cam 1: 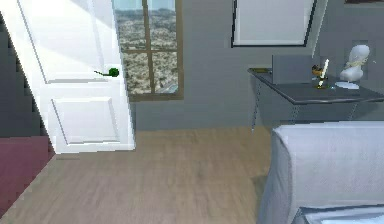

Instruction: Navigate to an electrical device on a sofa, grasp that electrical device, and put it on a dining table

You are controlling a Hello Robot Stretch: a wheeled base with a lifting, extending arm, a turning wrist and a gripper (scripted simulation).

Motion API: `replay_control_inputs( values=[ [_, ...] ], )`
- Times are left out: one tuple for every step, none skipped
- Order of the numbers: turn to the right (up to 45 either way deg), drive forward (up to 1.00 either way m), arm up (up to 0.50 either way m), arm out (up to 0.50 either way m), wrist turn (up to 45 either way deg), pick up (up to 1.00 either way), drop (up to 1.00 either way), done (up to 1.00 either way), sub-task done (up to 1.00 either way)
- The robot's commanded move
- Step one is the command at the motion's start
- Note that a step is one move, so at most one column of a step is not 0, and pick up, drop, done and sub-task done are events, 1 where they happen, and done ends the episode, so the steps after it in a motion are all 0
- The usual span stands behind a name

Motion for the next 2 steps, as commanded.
replay_control_inputs(
  values=[
    [0.0,0.00,0.00,0.00,-45.0,0.00,0.00,0.00,0.00],
    [0.0,0.00,0.00,0.00,-45.0,0.00,0.00,0.00,0.00]
  ],
)
